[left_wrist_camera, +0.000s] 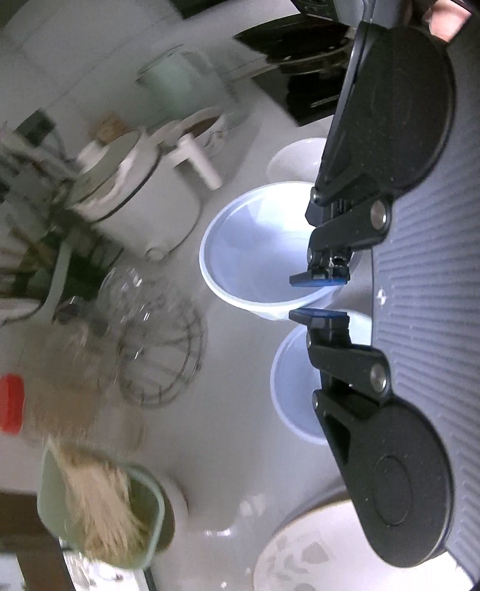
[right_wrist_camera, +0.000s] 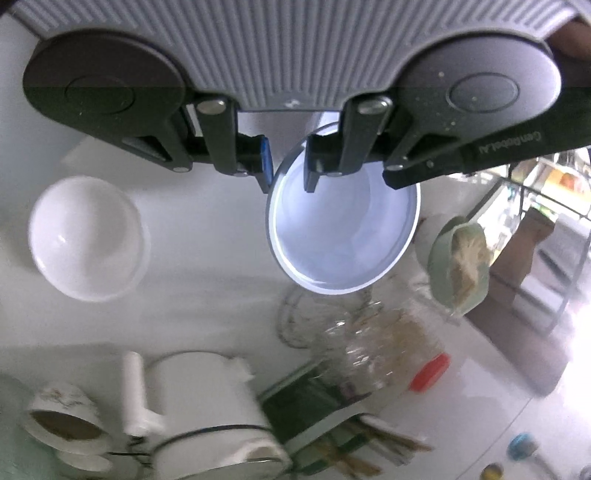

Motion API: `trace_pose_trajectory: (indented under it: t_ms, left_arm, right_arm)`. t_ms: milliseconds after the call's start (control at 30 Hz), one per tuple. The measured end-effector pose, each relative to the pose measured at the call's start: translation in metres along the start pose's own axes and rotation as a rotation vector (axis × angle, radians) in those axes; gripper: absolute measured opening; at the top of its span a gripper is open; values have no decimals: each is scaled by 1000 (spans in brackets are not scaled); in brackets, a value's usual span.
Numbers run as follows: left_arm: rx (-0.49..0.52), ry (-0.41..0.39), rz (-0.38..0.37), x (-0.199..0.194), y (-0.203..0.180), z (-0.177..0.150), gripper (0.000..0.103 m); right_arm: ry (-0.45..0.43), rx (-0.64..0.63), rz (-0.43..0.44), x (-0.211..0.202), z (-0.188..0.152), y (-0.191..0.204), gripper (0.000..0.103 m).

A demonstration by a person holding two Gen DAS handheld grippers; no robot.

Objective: Organize plates and bowls
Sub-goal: 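Lower the held blue bowl into the other blue bowl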

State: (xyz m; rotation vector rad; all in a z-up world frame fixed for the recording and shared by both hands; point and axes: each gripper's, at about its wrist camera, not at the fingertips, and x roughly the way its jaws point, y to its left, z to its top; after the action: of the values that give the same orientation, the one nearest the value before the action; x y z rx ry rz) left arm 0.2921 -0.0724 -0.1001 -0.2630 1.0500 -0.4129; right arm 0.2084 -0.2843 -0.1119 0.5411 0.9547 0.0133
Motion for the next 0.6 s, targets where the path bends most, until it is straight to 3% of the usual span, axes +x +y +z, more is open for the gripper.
trace_pose_trajectory:
  t_ms: [300,600]
  left_arm:
    - [-110,-4,75,-10,42,-17,12]
    - [-123,29,110,-5,57,-31,14]
  right_arm:
    - [117,-93,35,35,-21,27,20]
    - [195,-119,37,61,-39,33,22]
